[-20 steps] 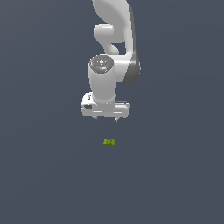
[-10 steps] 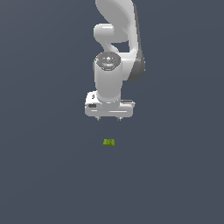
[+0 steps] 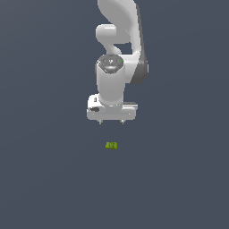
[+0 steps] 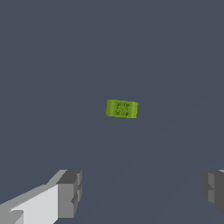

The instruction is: Pick up the object and move it to a goal position.

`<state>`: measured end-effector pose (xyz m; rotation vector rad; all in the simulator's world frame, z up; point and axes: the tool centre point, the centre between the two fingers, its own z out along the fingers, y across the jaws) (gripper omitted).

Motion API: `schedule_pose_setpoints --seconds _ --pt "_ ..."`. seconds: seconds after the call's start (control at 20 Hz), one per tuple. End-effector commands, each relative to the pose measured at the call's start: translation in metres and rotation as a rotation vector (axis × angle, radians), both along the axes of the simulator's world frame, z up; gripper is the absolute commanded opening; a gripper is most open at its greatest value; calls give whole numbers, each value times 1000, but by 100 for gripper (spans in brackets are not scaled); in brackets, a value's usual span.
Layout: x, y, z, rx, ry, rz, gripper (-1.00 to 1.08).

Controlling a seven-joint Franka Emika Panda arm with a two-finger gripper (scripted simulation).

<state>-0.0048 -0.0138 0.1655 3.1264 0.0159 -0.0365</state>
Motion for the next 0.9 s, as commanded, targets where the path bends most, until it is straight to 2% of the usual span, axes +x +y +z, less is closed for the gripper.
schedule_pose_setpoints --seconds 0.0,0.4,0.85 --pt "1 0 -2 -1 1 27 100" --pt "6 -1 -12 -2 3 176 100" --pt "15 -2 -29 -2 8 423 100"
